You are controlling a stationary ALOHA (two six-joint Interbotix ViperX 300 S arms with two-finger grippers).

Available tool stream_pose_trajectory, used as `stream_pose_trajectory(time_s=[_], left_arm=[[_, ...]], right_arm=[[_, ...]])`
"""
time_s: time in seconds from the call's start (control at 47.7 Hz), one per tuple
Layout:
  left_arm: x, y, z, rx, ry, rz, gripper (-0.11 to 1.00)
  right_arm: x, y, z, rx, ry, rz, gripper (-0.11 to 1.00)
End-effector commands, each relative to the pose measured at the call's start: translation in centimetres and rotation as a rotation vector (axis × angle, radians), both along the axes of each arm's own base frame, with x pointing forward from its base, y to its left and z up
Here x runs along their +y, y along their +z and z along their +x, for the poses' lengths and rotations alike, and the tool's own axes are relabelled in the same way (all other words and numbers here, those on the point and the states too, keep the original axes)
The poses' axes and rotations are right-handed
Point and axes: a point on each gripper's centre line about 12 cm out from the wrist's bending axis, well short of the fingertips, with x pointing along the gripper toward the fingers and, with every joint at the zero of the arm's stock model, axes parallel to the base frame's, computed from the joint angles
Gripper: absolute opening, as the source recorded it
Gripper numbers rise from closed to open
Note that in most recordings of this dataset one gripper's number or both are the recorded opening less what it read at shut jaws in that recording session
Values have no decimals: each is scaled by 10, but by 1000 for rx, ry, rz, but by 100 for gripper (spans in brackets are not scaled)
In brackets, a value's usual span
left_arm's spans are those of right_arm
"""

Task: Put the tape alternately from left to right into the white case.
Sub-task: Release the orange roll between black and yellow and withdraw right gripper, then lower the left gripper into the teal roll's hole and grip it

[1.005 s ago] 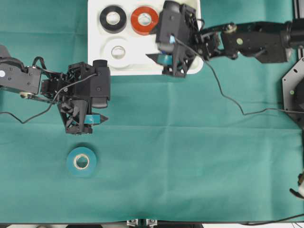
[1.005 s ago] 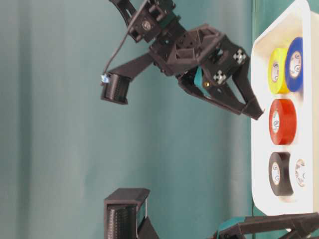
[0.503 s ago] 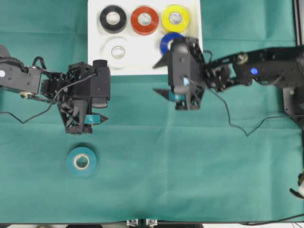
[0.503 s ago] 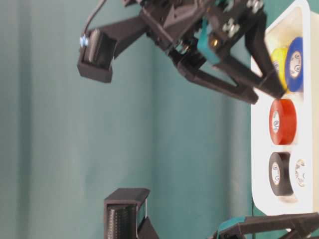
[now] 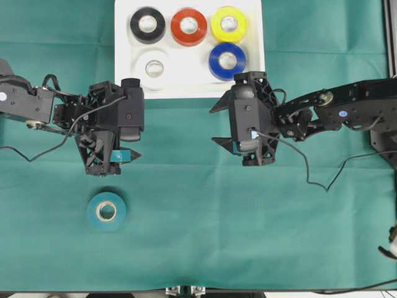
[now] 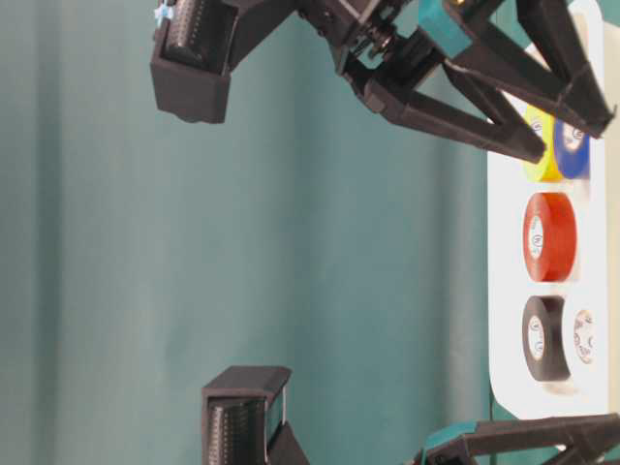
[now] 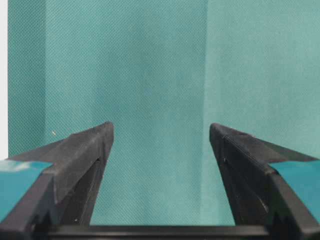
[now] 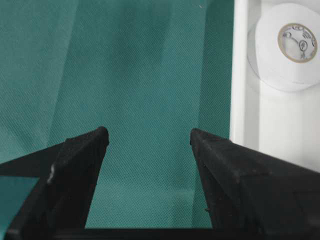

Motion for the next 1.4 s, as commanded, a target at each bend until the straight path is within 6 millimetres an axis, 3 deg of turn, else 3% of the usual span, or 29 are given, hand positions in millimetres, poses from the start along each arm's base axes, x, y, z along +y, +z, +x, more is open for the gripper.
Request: stream_pose_trajectory(time_s=[0.0, 0.398, 0.964, 1.382], left_arm=[[-2, 10, 4, -30, 0, -7, 92], [-31, 7, -5, 27, 5, -71, 92], [-89, -6, -29, 130, 20, -183, 92], [-96, -21, -36, 186, 42, -188, 93]], right_arm=[[1, 12, 2, -34, -1, 5, 74], [1, 10, 1, -29, 0, 5, 74], [1, 9, 1, -26, 0, 5, 74], [2, 8, 3, -24, 3, 6, 74]])
